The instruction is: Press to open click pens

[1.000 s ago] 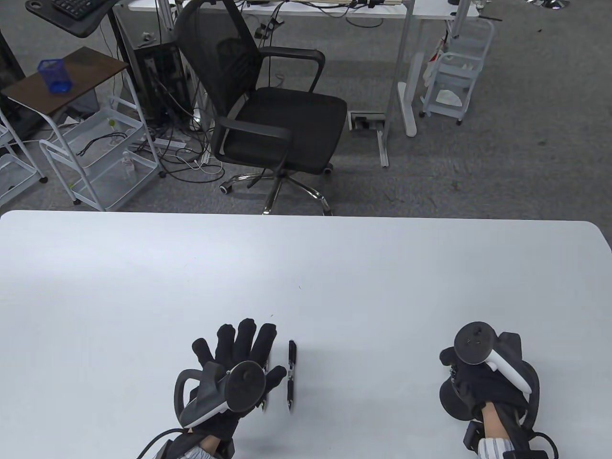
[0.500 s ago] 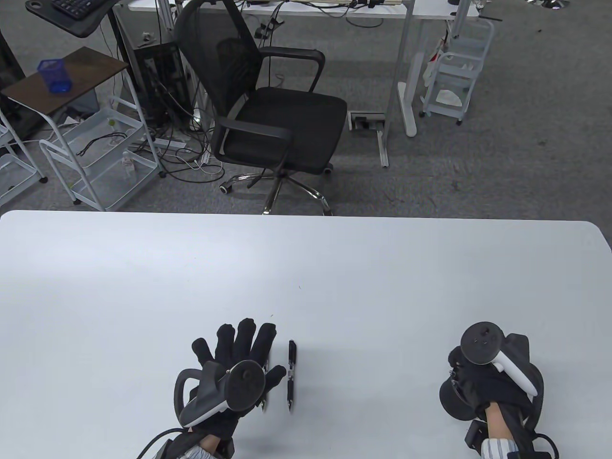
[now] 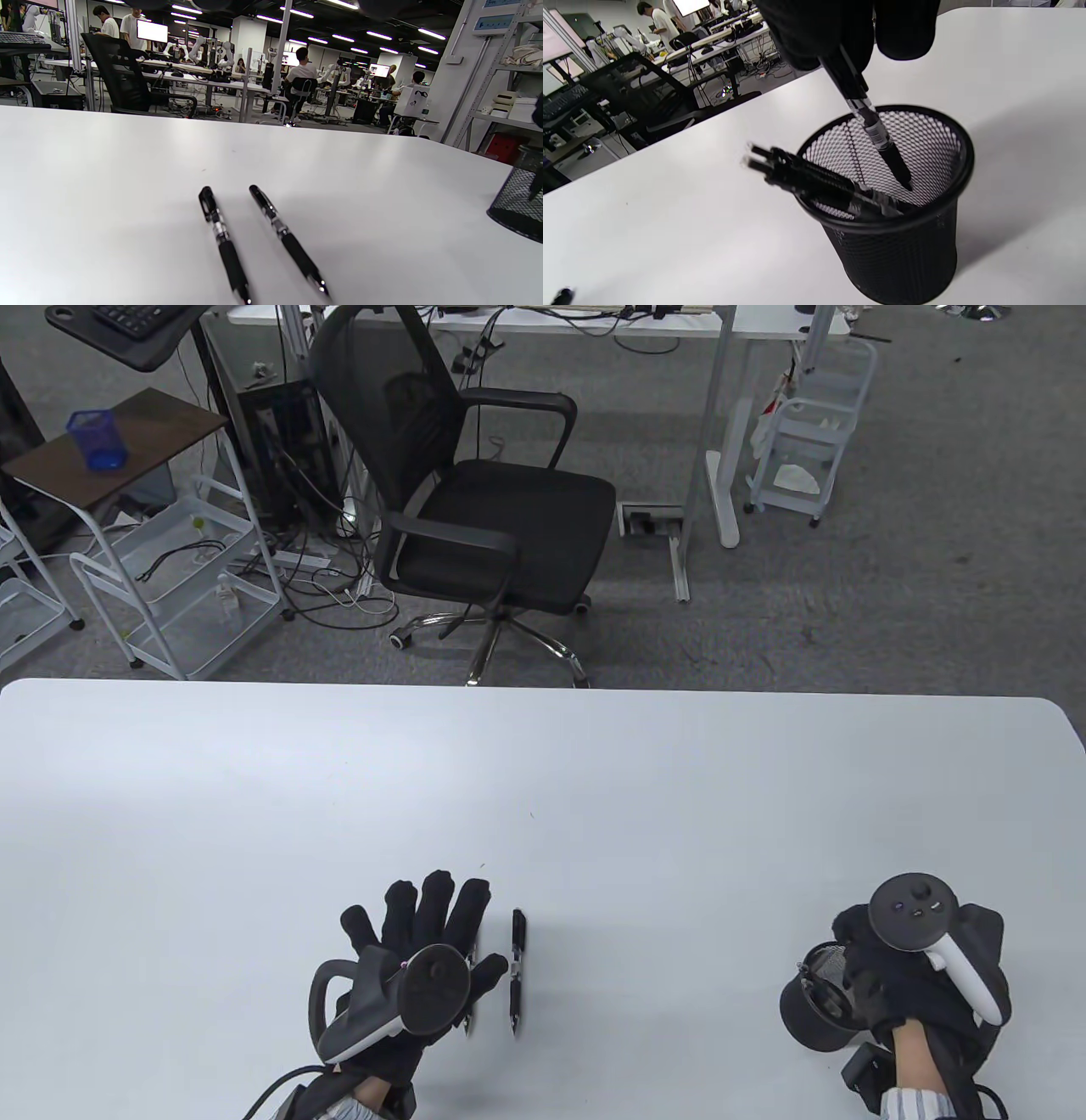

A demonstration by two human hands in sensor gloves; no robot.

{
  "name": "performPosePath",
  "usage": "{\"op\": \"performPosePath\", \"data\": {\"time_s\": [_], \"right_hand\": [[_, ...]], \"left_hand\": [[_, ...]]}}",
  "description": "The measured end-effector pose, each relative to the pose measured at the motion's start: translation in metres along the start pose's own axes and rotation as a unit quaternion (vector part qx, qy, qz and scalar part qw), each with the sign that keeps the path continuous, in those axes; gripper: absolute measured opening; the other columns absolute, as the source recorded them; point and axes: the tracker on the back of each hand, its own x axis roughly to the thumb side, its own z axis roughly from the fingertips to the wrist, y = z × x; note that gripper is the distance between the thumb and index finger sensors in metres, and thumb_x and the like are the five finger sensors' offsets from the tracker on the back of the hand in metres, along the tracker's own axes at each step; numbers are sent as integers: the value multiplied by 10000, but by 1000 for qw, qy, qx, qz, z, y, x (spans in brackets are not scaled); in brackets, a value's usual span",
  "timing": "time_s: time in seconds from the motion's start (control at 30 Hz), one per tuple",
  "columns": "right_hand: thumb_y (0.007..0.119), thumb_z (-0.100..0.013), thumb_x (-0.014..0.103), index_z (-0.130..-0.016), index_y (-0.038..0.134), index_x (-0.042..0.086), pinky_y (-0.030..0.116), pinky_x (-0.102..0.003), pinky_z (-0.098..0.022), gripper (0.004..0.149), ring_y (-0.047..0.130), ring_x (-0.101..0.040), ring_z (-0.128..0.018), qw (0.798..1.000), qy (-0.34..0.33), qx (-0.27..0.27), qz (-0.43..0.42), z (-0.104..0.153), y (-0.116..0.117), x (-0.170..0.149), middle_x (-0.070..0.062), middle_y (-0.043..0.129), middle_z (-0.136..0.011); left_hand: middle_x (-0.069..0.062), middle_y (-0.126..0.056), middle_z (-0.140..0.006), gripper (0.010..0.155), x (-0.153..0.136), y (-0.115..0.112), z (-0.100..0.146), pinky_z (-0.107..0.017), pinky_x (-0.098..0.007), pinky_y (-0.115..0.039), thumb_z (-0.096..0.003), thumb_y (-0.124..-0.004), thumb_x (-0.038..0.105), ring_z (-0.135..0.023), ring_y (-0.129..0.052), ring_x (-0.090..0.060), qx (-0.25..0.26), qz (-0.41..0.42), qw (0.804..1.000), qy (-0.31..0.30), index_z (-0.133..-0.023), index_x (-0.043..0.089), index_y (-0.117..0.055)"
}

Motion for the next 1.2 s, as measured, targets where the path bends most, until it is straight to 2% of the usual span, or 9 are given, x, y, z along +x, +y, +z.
{"op": "performPosePath", "data": {"time_s": [0.27, 0.47, 0.63, 0.77, 0.83, 1.07, 1.2], "right_hand": [[708, -615, 77, -1029, 680, 3, 326, -797, -661, 421, 682, -594, -959, 993, -63, -80, -66, 37, -41, 26, -334, 753, -1055], [675, -624, 80, -1084, 604, -22, 337, -804, -655, 477, 733, -568, -924, 974, -157, -125, -102, 59, -41, 66, -292, 803, -995], [660, -638, 119, -1084, 580, -11, 344, -807, -650, 471, 704, -569, -946, 952, -235, -83, -176, 60, -19, 104, -274, 774, -1005], [650, -632, 112, -1064, 585, -19, 449, -746, -660, 456, 754, -558, -912, 915, -281, -67, -281, 55, 7, 127, -285, 772, -1000], [646, -636, 125, -1069, 573, -14, 451, -743, -659, 461, 760, -543, -912, 899, -298, -42, -317, 51, 23, 137, -272, 772, -997], [637, -638, 173, -1081, 541, -29, 446, -755, -658, 497, 813, -525, -851, 840, -303, -35, -448, 34, 76, 156, -248, 761, -948], [625, -632, 173, -1103, 503, -37, 502, -732, -666, 529, 866, -509, -792, 826, -267, -66, -491, 24, 98, 155, -255, 746, -915]], "left_hand": [[-247, -288, -1323, 737, 0, 0, 0, -665, -865, -226, -700, -518, 615, -1145, -348, -650, 0, 0, 1000, -1, -1266, 260, -206], [-245, -290, -1323, 737, 1, -1, 0, -664, -865, -225, -699, -517, 616, -1145, -349, -650, -2, -1, 1000, -1, -1265, 261, -207], [-243, -290, -1323, 737, 1, 0, 1, -665, -865, -225, -699, -516, 616, -1145, -349, -649, 0, -1, 1000, -2, -1265, 259, -207], [-245, -288, -1323, 737, 0, 0, 1, -665, -865, -225, -699, -516, 616, -1145, -348, -649, 3, 3, 1000, -2, -1265, 260, -206], [-246, -289, -1323, 739, -1, 0, 2, -665, -865, -226, -699, -517, 616, -1144, -348, -652, 4, 5, 1000, -2, -1266, 259, -206], [-245, -289, -1323, 738, -2, 1, 3, -664, -866, -226, -699, -518, 615, -1144, -350, -650, 7, 7, 1000, -2, -1266, 257, -208], [-247, -290, -1323, 738, -3, 1, 4, -664, -866, -227, -698, -518, 616, -1144, -351, -651, 8, 6, 1000, -1, -1265, 259, -209]]}}
